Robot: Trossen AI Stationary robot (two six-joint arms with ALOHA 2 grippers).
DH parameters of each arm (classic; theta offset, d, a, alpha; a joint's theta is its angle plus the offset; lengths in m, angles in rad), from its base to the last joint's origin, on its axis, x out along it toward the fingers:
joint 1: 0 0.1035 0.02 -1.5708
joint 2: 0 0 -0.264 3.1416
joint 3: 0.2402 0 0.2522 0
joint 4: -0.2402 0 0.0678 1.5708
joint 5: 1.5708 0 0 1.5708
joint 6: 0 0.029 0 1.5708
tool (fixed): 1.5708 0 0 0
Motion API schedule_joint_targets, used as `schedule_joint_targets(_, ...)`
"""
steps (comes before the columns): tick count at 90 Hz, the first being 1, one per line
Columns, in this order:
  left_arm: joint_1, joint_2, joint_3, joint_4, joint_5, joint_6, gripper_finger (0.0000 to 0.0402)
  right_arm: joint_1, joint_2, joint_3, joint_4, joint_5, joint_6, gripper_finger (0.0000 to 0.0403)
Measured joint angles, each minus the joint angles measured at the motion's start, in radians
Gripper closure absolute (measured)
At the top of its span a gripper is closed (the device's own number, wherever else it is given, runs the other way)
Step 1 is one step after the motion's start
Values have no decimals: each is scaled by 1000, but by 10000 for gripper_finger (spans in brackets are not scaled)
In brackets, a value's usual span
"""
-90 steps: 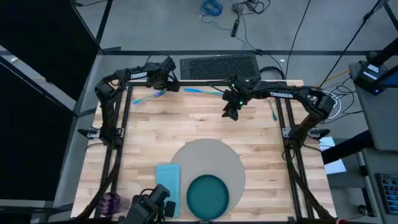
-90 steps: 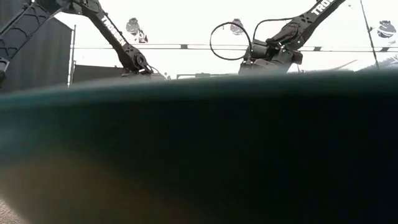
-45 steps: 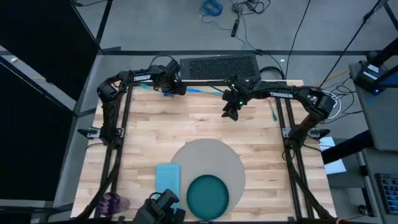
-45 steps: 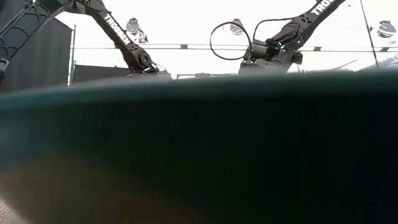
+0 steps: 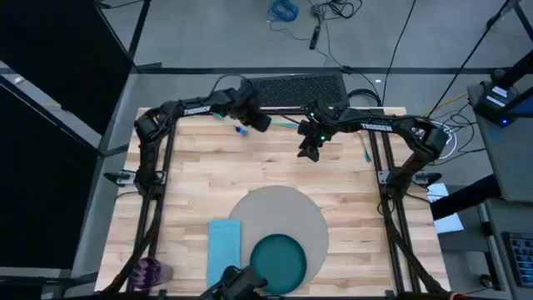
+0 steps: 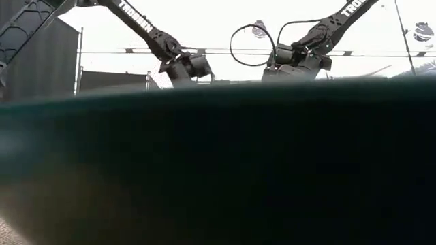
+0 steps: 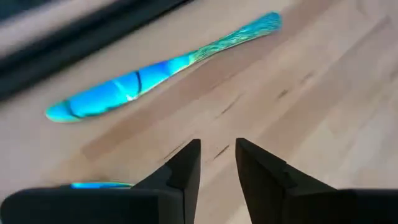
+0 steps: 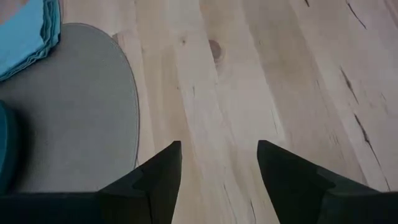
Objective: Set table place
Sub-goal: Put the blue fork on the blue napkin
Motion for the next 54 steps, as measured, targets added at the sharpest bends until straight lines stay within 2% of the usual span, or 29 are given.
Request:
schedule_joint_targets(11,8,-2,84,-194,-99,196,316,0,0,0,-9,0,5,209)
schedule_joint_targets(31,20,0,165,-421,-120,506,316,0,0,0,-14,1,1,209)
schedule_joint_targets(44,54,0,157,-437,-166,665,316,0,0,0,-15,0,22,209)
schedule_joint_targets(54,71,21,155,-424,-171,716,316,0,0,0,-15,0,34,209)
